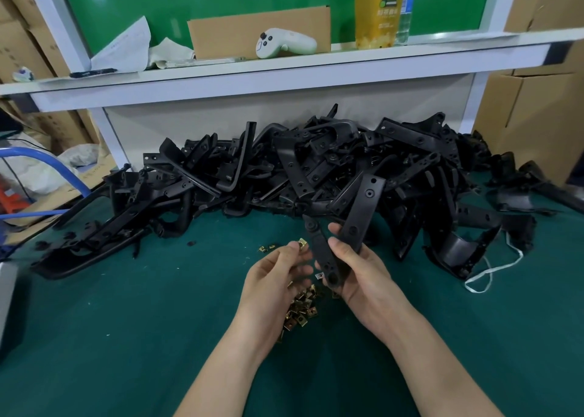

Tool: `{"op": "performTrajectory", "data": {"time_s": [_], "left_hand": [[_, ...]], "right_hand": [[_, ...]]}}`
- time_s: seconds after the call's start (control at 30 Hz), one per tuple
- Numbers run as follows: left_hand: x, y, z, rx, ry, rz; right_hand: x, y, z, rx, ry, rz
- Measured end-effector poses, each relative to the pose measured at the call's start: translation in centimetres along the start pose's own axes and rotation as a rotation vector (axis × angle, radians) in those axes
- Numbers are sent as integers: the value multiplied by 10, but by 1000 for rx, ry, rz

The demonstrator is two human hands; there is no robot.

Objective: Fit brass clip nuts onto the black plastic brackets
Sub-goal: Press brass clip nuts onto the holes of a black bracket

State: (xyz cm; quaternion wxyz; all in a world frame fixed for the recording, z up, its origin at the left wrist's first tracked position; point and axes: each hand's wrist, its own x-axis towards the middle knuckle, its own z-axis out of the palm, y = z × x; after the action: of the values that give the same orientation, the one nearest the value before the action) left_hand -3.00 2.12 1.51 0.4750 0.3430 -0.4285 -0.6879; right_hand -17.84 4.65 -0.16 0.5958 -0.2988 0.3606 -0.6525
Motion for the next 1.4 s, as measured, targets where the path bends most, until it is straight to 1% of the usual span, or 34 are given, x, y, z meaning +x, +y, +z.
{"op": "performTrajectory", "data": {"time_s": [0.13, 0.47, 0.73, 0.83, 0.97, 1.13, 1.23, 1.4], "left_hand": [[-1, -1, 1, 78, -29, 50], [1, -3, -2, 86, -50, 68], [2, -3, -10, 338, -78, 160], [2, -1, -13, 390, -72, 175], [1, -2, -13, 405, -54, 168], [0, -7, -7, 418, 16, 166], [-1, -12, -1, 390, 61, 146], [-4, -13, 1, 463, 129, 196]], "right_hand": [[0, 1, -1, -8, -8, 3], [2, 2, -3, -19, -19, 13], [0, 0, -2, -35, -28, 69], [0, -2, -3, -50, -31, 105], [0, -1, -3, -56, -22, 108], [0, 1, 0, -84, -18, 98], [1, 2, 1, -108, 5, 58], [-1, 3, 3, -198, 35, -31]]}}
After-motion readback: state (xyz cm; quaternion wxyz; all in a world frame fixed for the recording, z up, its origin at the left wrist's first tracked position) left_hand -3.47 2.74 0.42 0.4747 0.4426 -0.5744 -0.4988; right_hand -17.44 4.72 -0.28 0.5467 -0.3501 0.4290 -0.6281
